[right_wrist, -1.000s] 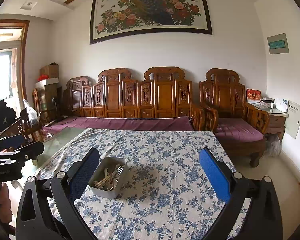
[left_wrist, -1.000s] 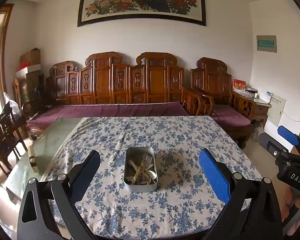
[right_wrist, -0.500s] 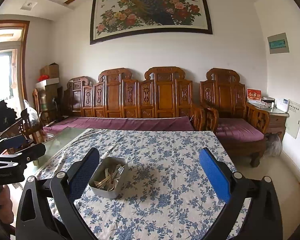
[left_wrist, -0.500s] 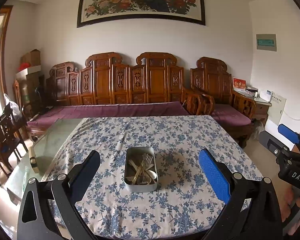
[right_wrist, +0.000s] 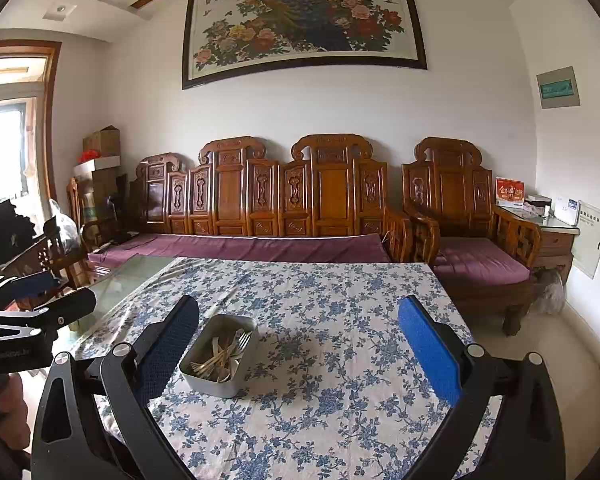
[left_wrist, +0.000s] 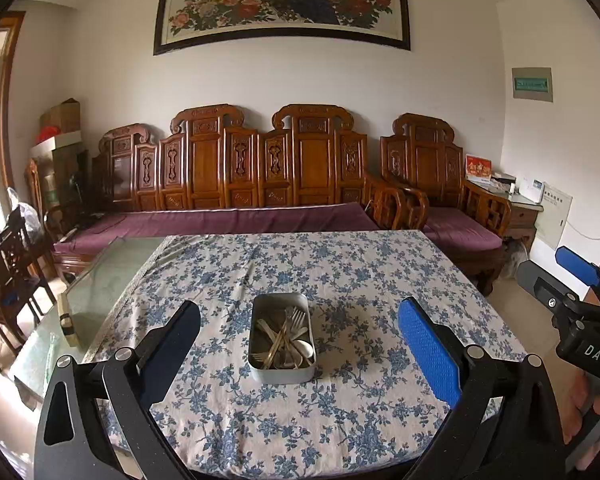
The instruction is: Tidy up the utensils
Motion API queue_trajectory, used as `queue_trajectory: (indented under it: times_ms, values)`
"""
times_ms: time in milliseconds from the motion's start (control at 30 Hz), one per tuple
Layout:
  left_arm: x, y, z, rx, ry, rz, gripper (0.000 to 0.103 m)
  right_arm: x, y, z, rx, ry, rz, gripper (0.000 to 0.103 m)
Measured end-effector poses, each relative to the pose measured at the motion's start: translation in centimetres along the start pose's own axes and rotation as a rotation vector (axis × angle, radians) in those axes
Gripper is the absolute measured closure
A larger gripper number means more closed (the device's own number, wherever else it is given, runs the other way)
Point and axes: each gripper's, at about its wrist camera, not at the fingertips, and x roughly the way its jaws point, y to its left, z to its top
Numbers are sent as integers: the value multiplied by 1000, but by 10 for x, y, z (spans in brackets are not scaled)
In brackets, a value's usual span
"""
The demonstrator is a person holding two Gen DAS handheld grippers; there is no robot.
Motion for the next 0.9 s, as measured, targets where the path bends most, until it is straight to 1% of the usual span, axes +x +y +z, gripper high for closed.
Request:
queue_trajectory:
  times_ms: [900]
  values:
    - [-9,0,1,5,-18,-8,8,-2,3,2,1,-2,8,3]
